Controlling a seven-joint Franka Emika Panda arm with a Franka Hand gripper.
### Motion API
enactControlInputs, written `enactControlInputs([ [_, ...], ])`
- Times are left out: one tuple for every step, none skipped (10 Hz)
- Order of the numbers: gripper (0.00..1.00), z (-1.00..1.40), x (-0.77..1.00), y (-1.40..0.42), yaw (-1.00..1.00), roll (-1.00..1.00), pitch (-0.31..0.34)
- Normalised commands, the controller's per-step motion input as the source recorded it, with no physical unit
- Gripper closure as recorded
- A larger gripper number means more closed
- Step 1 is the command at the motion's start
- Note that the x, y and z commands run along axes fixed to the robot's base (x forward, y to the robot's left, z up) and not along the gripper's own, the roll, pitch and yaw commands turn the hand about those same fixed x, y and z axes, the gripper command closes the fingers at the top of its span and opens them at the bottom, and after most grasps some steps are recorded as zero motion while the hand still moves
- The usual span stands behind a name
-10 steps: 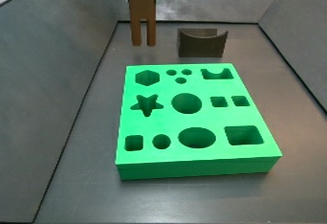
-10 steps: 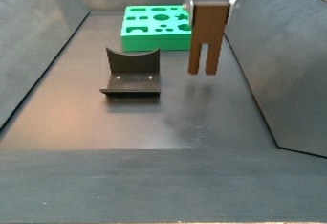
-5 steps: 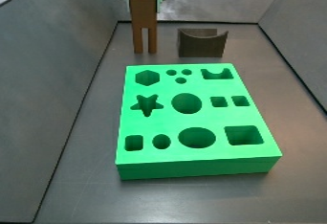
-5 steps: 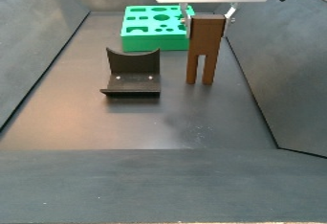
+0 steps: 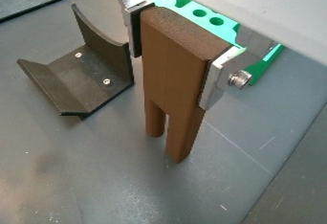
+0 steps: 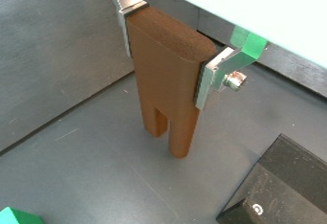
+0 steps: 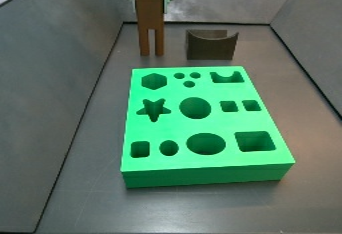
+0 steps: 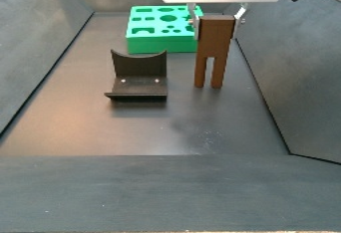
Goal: Pick up the square-circle object. Move up. Rotate the square-circle object. Move to above the board. Insert the square-circle object.
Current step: Rotate the square-circle object.
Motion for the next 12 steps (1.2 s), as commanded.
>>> enactControlInputs([
  [1.00, -0.18, -0.01, 0.01, -0.05, -0.22, -0.047],
  [0.00, 0.00, 0.00, 0.00, -0.05, -0.02, -0.047],
  [0.00, 1.00, 0.00, 0.00, -0.04, -0.02, -0.047],
  [0.00, 1.00, -0.03, 0.00, -0.04, -0.02, -0.020],
  [0.00, 1.00, -0.04, 0.00, -0.04, -0.02, 0.002],
  [0.00, 0.76, -0.02, 0.01, -0.04, -0.02, 0.037],
  [0.00, 0.64, -0.02, 0.01, -0.04, -0.02, 0.045],
  [0.00, 0.39, 0.00, 0.01, -0.04, -0.01, 0.067],
  [0.00, 0.27, 0.01, 0.02, -0.04, -0.01, 0.079],
  [0.00, 0.00, 0.00, 0.08, 1.00, 0.00, 0.007],
  [0.00, -0.04, 0.01, 0.08, 1.00, 0.00, 0.007],
  [0.00, -0.02, 0.02, 0.04, 1.00, 0.00, 0.006],
])
